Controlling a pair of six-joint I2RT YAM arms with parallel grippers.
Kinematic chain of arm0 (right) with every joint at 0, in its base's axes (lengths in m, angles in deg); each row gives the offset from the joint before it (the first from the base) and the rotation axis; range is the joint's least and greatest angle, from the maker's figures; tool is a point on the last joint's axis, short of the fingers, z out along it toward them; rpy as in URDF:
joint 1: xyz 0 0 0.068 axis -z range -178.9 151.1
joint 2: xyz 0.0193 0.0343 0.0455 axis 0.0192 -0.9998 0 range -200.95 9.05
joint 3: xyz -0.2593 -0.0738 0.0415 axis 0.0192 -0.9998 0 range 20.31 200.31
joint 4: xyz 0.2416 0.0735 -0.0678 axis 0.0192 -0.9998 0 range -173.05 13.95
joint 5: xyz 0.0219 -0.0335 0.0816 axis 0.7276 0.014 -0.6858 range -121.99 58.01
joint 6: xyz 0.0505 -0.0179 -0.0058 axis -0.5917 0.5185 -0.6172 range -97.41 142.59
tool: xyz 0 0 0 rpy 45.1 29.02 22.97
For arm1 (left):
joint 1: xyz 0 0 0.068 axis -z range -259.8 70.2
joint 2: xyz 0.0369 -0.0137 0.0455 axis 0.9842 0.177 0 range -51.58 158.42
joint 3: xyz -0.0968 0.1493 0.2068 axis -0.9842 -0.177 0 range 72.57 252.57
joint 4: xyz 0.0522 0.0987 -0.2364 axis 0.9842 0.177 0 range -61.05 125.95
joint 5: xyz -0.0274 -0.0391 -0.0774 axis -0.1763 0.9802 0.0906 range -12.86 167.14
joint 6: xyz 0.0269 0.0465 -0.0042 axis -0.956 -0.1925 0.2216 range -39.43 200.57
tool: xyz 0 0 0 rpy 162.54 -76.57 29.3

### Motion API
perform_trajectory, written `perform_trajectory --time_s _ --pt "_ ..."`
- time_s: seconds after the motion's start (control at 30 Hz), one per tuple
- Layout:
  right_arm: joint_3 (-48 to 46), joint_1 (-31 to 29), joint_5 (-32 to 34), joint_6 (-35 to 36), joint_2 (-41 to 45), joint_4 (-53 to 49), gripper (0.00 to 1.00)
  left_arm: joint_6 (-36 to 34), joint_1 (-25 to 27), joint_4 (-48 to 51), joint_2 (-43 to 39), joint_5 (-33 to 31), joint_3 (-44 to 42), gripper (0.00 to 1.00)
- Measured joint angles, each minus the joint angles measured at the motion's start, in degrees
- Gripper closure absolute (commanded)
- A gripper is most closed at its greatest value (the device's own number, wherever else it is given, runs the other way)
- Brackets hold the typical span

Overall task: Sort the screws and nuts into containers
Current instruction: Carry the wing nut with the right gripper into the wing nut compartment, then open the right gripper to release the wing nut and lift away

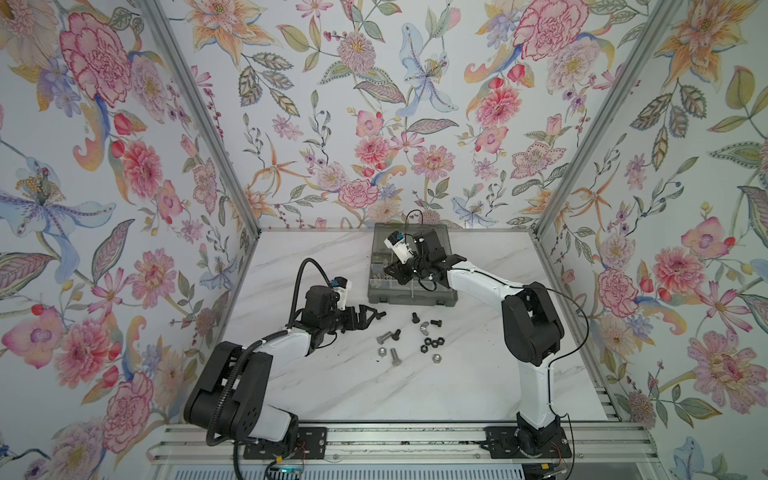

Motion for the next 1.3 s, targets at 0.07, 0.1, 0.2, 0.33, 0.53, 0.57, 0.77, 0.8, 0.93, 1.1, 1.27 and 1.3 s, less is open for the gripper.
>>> perform_trajectory --time_s 0.07,0.1,0.2,0.33,0.53,0.57,0.77,0.8,0.93,1.1,1.27,1.3 --pt "2.8 0.0 0.46 -0.2 -3.15 -0.22 0.95 0.02 0.0 0.0 0.0 0.02 0.0 0.01" --pt "3.82 0.0 0.72 -0.22 -4.26 -0.26 0.95 0.0 0.0 -0.02 0.0 0.02 0.0 0.01" --pt "6.62 0.0 1.33 -0.48 -7.26 -0.57 0.94 0.02 0.0 -0.02 0.0 0.02 0.0 0.01" --pt "8.96 -0.07 2.14 -0.68 -9.53 -0.83 0.9 0.04 0.0 -0.02 -0.02 0.02 0.0 0.01" --pt "9.84 -0.07 2.89 -1.11 -10.69 -0.85 0.8 0.07 0.0 -0.02 -1.07 -0.22 -0.04 0.01" --pt "9.84 -0.07 2.95 -1.11 -10.69 -0.87 0.77 0.2 0.0 -0.04 -1.44 -0.26 -0.04 0.01" --pt "9.81 -0.07 3.39 -1.42 -10.69 -0.83 0.66 0.26 0.39 -0.42 -2.25 -1.29 -0.04 0.01" --pt "9.79 -0.07 3.54 -1.44 -10.69 -0.81 0.65 0.28 0.44 -0.42 -2.25 -1.31 -0.04 0.01" --pt "9.6 -0.07 3.78 -1.46 -10.67 -0.79 0.61 0.7 0.72 -0.42 -2.25 -1.75 -0.04 0.01" --pt "7.04 -0.04 3.78 -1.46 -9.84 -0.66 0.59 2.29 1.38 -1.4 -2.29 -2.84 -0.79 0.01" --pt "1.25 0.28 3.15 -1.49 -4.98 -0.81 0.58 4.59 2.89 -3.41 -2.29 -3.56 -1.46 0.01" --pt "-0.11 0.39 2.75 -1.46 -3.54 -0.81 0.58 5.03 3.26 -4.09 -2.29 -3.89 -1.55 0.01"
